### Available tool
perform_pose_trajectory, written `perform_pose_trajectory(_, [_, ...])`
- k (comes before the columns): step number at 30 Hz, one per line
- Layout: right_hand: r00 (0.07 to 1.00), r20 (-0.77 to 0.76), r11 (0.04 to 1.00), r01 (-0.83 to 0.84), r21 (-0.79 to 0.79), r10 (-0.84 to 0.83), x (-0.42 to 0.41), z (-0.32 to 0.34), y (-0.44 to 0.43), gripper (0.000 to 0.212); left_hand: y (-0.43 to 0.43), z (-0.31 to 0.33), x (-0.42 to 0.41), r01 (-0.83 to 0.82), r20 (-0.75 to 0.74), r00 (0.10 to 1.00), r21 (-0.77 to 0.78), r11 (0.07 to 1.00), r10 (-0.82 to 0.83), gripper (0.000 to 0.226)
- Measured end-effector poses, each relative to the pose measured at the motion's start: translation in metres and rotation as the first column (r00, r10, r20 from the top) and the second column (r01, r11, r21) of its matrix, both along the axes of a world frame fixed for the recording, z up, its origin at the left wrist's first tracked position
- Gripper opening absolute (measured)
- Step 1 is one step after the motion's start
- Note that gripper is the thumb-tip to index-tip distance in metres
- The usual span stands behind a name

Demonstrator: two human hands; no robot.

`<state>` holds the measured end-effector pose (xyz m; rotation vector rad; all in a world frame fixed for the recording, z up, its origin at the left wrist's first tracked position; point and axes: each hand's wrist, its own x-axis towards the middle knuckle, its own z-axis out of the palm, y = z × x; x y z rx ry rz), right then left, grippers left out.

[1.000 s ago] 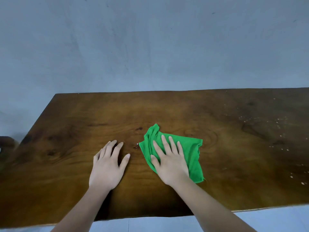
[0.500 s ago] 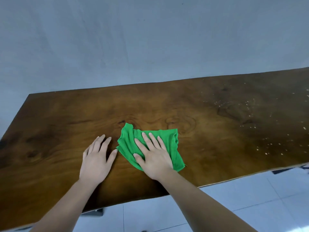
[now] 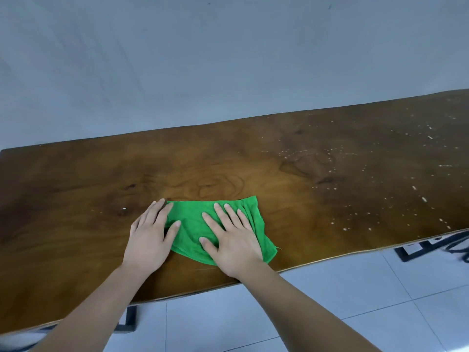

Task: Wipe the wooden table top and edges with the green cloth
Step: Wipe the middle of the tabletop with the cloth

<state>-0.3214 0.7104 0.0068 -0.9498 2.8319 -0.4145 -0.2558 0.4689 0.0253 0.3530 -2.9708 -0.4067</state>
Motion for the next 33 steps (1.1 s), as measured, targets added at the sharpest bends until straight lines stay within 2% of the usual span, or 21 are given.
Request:
perform_pose_trajectory(10, [1.000,-0.021,1.000,-0.017,0.025,0.018,-0.075,0.001,0.195,0.073,0.157,0.000,-0.106,-0.074,0.048,0.996,0.035,0.997,0.072,0.065])
perform_pose_trajectory(17, [0.998,-0.029,0.997,0.059,0.052,-0.058,-0.128,0.005,0.306,0.074,0.213,0.003,-0.162,-0.078,0.091,0.993,0.022,0.997,0.076,0.070])
perform_pose_trajectory(27, [0.947,-0.059,0.942,0.320,0.100,-0.316,-0.213,0.010,0.429,0.078,0.222,-0.007,-0.169,-0.104,0.106,0.989,-0.014,0.995,0.104,0.075])
perform_pose_trajectory(33, [0.821,-0.037,0.809,0.569,0.147,-0.570,-0.246,0.007,0.437,0.080,0.224,-0.009,-0.169,-0.098,0.104,0.989,-0.053,0.994,0.103,0.076])
